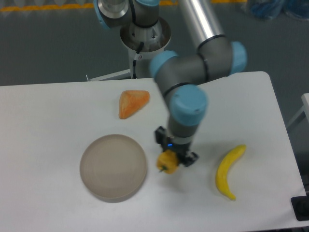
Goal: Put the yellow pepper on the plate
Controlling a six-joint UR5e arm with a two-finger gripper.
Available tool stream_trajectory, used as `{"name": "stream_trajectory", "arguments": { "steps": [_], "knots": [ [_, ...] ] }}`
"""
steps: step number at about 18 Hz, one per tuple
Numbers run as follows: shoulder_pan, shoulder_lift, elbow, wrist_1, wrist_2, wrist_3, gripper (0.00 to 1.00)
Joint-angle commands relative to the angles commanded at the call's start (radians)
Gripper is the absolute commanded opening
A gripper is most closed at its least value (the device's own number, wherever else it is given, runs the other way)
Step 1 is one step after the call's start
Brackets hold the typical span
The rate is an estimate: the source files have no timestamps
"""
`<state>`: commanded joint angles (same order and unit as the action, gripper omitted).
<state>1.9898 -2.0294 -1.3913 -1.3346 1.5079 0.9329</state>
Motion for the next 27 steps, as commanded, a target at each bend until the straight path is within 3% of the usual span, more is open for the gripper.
{"name": "stream_trajectory", "arguments": {
  "steps": [7, 8, 9, 13, 21, 24, 27],
  "knots": [
    [-0.095, -0.014, -0.021, 0.005, -0.074, -0.089, 0.28],
    [-0.109, -0.014, -0.029, 0.005, -0.072, -0.089, 0.32],
    [-0.114, -0.014, -0.035, 0.006, -0.074, -0.089, 0.38],
    [-0.117, -0.015, -0.057, 0.012, -0.071, -0.088, 1.0],
    [-0.105, 0.015, -0.012, 0.018, -0.052, -0.083, 1.0],
    [-0.001, 0.072, 0.012, 0.014, 0.026, -0.059, 1.0],
    [0.085, 0.087, 0.012, 0.011, 0.025, 0.094, 1.0]
  ]
}}
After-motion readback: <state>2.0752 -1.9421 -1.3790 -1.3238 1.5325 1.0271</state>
